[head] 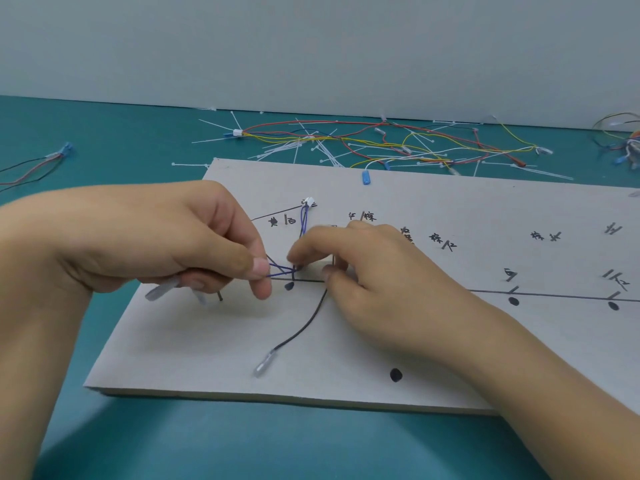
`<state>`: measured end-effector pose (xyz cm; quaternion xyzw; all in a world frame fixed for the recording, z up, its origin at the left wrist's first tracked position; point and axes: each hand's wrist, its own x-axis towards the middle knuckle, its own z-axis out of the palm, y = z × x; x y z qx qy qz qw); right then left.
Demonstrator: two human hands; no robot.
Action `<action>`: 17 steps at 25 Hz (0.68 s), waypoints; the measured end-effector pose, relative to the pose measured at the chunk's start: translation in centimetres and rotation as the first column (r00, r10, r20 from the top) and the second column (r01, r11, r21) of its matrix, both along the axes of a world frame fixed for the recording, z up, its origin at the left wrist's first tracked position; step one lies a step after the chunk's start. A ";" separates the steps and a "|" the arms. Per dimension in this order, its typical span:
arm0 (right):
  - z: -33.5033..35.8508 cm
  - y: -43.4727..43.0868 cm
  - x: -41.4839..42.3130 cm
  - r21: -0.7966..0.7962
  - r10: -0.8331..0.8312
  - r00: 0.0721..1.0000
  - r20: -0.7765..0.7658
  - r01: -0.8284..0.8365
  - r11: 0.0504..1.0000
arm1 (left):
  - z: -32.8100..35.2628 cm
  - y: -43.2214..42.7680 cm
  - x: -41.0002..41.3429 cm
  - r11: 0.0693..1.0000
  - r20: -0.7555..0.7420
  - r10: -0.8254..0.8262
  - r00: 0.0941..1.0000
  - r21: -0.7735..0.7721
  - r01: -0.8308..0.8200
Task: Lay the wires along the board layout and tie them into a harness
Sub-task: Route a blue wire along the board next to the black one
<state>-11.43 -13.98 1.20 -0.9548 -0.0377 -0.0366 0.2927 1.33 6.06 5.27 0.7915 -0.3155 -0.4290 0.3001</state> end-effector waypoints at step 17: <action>0.4 -0.2 0.1 -0.019 0.005 0.997 -0.073 -0.006 1.000 | -1.0 2.0 3.4 0.993 0.135 0.074 0.988 -0.097 -0.061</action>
